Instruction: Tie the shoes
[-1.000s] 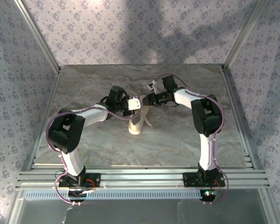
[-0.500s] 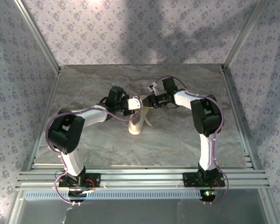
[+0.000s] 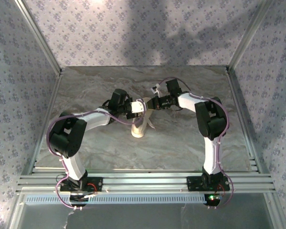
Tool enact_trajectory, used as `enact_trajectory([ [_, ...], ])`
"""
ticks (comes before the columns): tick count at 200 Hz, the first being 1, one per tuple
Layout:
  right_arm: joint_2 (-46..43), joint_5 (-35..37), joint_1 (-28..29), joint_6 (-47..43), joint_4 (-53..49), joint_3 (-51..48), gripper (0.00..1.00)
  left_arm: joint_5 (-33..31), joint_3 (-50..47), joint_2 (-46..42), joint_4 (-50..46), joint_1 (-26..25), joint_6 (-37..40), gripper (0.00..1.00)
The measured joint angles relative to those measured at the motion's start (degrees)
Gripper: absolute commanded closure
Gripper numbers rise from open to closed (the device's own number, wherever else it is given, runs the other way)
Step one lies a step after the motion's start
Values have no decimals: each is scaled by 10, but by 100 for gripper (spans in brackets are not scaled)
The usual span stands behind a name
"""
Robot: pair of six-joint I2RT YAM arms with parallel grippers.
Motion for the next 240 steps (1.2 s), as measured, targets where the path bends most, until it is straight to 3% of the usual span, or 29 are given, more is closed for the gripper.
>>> enact_trajectory([
  [38,-41,17,-19,26,64,-65,100,-3,-14,-10,0,0,0,100],
  [84,-56,20,-32,37,103,-75,100,-4,-29,-28,1,0,0,100],
  [108,-56,12,-24,39,104,-75,87,-4,-32,-30,12,0,0,100],
  [142,-52,-7,-12,45,104,-71,77,-4,-31,-30,26,0,0,100],
  [240,-26,-31,-7,62,107,-61,65,-4,-17,-7,39,-9,0,100],
])
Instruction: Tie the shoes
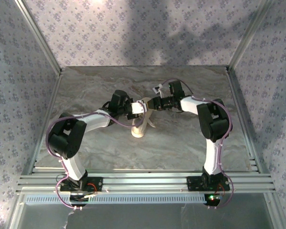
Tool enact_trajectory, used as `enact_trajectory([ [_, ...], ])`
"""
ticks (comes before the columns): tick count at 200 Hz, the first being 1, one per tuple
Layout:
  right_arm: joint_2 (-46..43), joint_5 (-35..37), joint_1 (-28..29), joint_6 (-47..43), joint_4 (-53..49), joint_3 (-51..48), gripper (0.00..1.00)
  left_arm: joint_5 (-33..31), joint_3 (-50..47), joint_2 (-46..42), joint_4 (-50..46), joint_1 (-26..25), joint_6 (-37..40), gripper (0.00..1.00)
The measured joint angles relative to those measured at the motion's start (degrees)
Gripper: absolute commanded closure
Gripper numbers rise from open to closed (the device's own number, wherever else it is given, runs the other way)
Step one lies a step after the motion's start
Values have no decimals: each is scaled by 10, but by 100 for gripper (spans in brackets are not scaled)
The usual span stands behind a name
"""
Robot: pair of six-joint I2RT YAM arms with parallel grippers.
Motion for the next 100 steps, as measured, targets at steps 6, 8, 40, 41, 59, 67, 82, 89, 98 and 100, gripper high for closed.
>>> enact_trajectory([
  [6,0,0,0,2,0,0,64,0,1,2,0,0,0,100],
  [8,0,0,0,3,0,0,64,0,1,2,1,0,0,100],
  [40,4,0,-2,10,6,0,60,0,2,7,4,-2,-4,99],
  [41,4,0,-2,11,6,0,60,0,2,7,5,-2,-4,99],
  [59,5,-1,-2,15,7,0,59,-2,2,9,8,-3,-6,95],
  [67,5,0,-2,18,11,0,58,-2,2,10,9,-4,-7,95],
  [82,5,0,-2,24,14,0,57,-4,2,12,14,-4,-9,92],
  [89,5,0,-2,25,15,0,56,-5,3,12,14,-5,-9,90],
  [98,5,0,-2,27,17,0,56,-9,3,12,15,-6,-11,85],
  [100,5,0,-2,28,17,0,56,-9,3,12,16,-6,-10,84],
])
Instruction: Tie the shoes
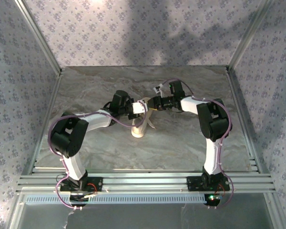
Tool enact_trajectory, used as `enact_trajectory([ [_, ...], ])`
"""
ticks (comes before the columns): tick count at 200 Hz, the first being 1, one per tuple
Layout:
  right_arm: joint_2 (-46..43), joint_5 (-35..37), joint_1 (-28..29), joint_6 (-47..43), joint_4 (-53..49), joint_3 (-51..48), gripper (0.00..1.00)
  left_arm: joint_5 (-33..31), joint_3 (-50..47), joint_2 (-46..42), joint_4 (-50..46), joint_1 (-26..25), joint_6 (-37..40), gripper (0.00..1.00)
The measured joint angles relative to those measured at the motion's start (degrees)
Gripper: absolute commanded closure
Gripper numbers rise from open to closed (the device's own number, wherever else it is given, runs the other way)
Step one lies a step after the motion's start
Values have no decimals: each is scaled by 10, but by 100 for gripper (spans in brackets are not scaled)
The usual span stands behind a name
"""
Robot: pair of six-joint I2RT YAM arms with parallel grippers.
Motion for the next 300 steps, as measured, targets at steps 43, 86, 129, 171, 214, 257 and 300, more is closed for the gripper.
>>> enact_trajectory([
  [43,0,0,3,5,8,-2,56,-9,0,0,3,-1,0,73],
  [86,0,1,5,6,10,-5,55,-18,7,4,0,-4,0,72],
  [129,-12,10,0,9,13,-15,53,-26,30,19,-17,-6,0,72],
  [171,-38,25,-10,2,3,-35,53,-45,51,19,-48,-8,0,71],
  [214,-49,31,-5,-18,-8,-37,54,-46,55,19,-79,-7,2,72],
  [257,-46,36,5,-29,-35,-32,55,-32,59,19,-99,-4,2,72],
  [300,-39,38,13,-37,-50,-14,61,-5,67,19,-123,6,0,72],
])
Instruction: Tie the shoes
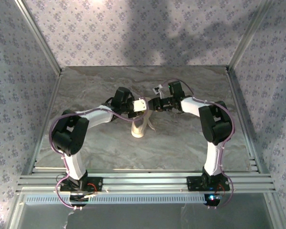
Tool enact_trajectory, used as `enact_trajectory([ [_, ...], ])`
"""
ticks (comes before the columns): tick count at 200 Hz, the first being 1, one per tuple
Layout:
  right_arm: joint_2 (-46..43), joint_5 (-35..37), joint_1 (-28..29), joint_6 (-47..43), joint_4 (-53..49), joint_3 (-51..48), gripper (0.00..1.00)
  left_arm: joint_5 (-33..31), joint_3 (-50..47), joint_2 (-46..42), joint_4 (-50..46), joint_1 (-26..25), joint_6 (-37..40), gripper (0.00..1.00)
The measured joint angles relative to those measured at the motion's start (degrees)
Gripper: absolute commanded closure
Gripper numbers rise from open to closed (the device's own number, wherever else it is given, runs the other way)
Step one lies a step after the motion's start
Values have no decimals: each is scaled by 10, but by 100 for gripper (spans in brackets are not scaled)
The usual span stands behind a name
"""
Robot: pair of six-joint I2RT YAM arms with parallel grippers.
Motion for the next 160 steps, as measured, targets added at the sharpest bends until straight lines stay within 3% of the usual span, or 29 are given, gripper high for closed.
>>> enact_trajectory([
  [50,20,8,3,-20,-27,12,70,26,16,-3,-42,8,0,67],
  [99,25,19,3,-47,-58,23,87,52,31,-15,-100,17,0,63],
  [160,25,31,6,-83,-91,35,90,95,58,-32,-164,56,3,55],
])
